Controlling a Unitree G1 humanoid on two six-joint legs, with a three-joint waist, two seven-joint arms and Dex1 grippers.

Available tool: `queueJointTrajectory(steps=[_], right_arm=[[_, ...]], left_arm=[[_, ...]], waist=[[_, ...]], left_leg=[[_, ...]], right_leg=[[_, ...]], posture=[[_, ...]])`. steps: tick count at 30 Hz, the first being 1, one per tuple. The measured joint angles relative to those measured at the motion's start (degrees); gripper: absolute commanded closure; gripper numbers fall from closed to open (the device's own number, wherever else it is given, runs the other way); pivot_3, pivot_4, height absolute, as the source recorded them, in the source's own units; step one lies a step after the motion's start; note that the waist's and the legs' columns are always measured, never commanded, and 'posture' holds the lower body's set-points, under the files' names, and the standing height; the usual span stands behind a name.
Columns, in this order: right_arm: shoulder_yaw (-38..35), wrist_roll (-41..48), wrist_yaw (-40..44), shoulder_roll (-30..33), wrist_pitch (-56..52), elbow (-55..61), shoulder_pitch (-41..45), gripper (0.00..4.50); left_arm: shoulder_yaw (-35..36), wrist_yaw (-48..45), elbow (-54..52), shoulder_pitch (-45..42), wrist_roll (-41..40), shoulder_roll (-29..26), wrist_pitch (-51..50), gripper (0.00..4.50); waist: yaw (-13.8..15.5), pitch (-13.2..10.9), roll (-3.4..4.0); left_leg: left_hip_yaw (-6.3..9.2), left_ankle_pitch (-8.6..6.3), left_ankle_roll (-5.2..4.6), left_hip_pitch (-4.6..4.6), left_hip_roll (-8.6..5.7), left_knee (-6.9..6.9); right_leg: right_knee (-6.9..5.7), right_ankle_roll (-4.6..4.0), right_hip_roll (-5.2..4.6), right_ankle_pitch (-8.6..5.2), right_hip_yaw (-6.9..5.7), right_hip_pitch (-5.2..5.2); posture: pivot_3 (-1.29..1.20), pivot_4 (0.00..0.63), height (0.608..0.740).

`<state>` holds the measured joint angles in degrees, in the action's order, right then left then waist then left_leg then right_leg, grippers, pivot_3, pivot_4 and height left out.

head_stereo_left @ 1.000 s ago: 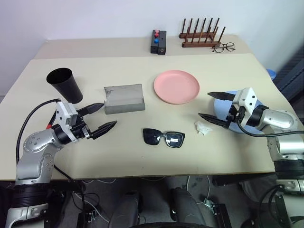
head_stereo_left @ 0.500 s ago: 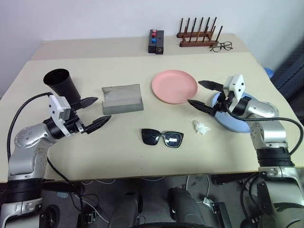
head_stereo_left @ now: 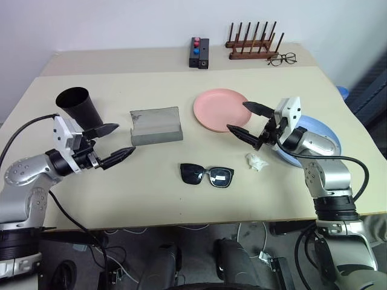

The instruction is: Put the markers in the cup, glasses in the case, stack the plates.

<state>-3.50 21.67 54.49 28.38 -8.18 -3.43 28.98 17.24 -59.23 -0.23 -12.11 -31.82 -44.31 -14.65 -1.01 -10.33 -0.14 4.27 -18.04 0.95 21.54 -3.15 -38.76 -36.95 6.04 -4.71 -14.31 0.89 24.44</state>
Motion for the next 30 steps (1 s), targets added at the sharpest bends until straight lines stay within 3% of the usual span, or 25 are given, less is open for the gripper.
queueJointTrajectory(steps=[10, 18, 26, 30], right_arm=[[8.9, -2.0, 0.0, -7.8, 1.4, 3.4, 0.6, 0.22], [10.4, -2.9, -0.6, -9.7, 2.6, 3.0, 1.5, 0.22], [9.9, -3.3, -1.2, -8.3, 2.6, 3.3, 0.9, 0.22], [9.7, -3.4, -2.0, -7.0, 2.3, 4.1, -0.1, 0.22]], left_arm=[[9.3, 12.8, 13.3, -0.1, 7.0, -7.3, -0.4, 0.0], [10.7, 24.4, 16.5, -0.6, 9.6, -7.9, -12.7, 0.0], [6.2, 28.5, 41.7, -20.5, 14.0, -6.5, -11.4, 0.0], [4.0, 29.0, 51.2, -24.3, 16.2, -3.9, -7.6, 0.0]], waist=[[0.1, 0.0, 0.01], [0.2, 0.0, -0.04], [0.2, 0.0, -0.09], [0.0, 0.0, -0.1]], left_leg=[[0.0, 0.01, 0.01, 0.0, -0.02, 0.07], [0.05, 0.01, 0.02, 0.0, -0.03, 0.07], [0.09, 0.07, 0.13, 0.0, -0.08, 0.07], [0.04, 0.18, 0.33, 0.01, -0.08, 0.07]], right_leg=[[-0.02, 0.0, -0.02, 0.0, 0.0, 0.07], [-0.04, 0.0, -0.01, 0.0, -0.02, 0.07], [-0.13, 0.01, 0.01, 0.01, -0.1, 0.1], [-0.12, 0.01, -0.01, 0.01, -0.09, 0.12]], posture=[[0.0, 0.15, 0.74], [0.0, 0.15, 0.74], [0.0, 0.15, 0.74], [0.0, 0.15, 0.74]])
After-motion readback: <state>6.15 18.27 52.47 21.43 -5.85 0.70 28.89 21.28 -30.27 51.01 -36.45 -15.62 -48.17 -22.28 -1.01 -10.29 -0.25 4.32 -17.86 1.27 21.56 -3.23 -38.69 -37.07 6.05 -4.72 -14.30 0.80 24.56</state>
